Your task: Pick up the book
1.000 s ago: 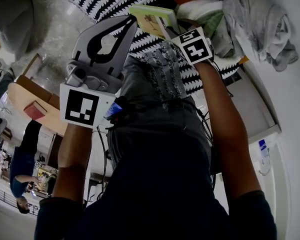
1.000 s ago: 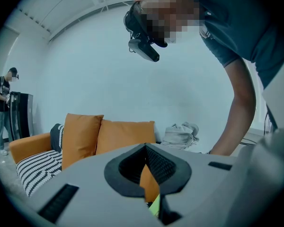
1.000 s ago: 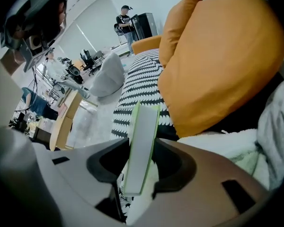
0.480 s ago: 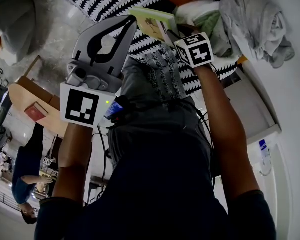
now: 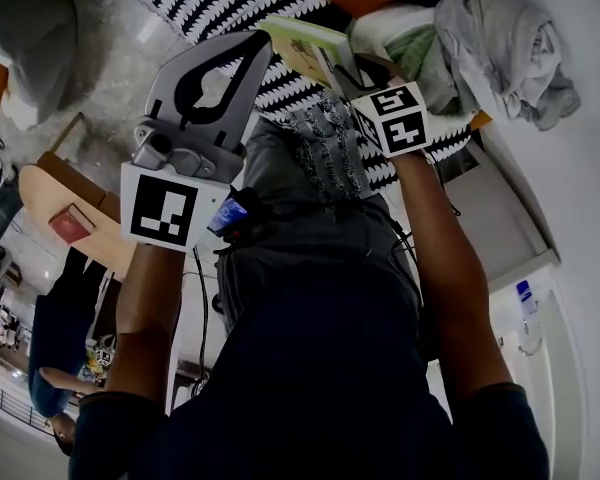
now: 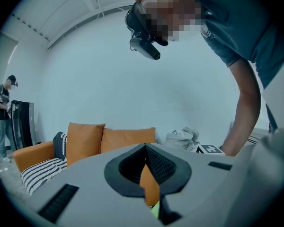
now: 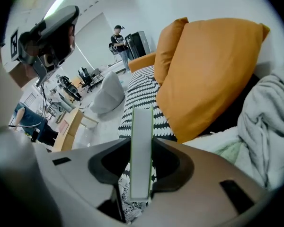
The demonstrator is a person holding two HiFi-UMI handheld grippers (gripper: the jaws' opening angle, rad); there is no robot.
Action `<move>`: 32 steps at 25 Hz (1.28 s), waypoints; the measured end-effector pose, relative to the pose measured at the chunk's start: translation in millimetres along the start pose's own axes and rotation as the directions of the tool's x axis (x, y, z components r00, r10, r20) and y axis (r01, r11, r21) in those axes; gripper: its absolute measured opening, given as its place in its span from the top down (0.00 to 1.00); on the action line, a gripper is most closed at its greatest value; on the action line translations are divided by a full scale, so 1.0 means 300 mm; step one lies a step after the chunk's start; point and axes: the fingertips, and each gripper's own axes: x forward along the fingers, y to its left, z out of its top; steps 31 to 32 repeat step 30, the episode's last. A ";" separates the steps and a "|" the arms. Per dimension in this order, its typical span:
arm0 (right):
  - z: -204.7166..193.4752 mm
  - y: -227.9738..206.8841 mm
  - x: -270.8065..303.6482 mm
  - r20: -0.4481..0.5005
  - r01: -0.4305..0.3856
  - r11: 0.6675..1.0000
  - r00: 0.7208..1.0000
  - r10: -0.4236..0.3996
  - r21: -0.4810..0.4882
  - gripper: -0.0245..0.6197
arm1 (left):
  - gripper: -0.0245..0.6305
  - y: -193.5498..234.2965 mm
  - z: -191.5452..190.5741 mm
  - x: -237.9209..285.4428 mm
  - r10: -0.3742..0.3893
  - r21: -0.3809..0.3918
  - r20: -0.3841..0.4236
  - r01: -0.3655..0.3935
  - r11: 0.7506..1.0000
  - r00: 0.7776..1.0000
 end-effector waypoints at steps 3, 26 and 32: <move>0.028 0.006 -0.051 0.039 0.009 1.000 0.999 -0.009 -0.003 0.73 | 0.96 -0.001 0.018 -0.015 0.005 0.006 0.004 -0.005 1.000 1.000; 0.274 0.107 -0.573 0.365 0.112 0.991 0.928 -0.079 -0.071 0.74 | 0.96 -0.052 0.234 -0.107 0.020 0.095 0.057 -0.026 0.995 0.998; 0.288 0.147 -0.683 0.397 0.121 0.990 0.914 -0.081 -0.075 0.74 | 0.96 -0.074 0.277 -0.148 0.028 0.099 0.061 -0.034 0.995 0.998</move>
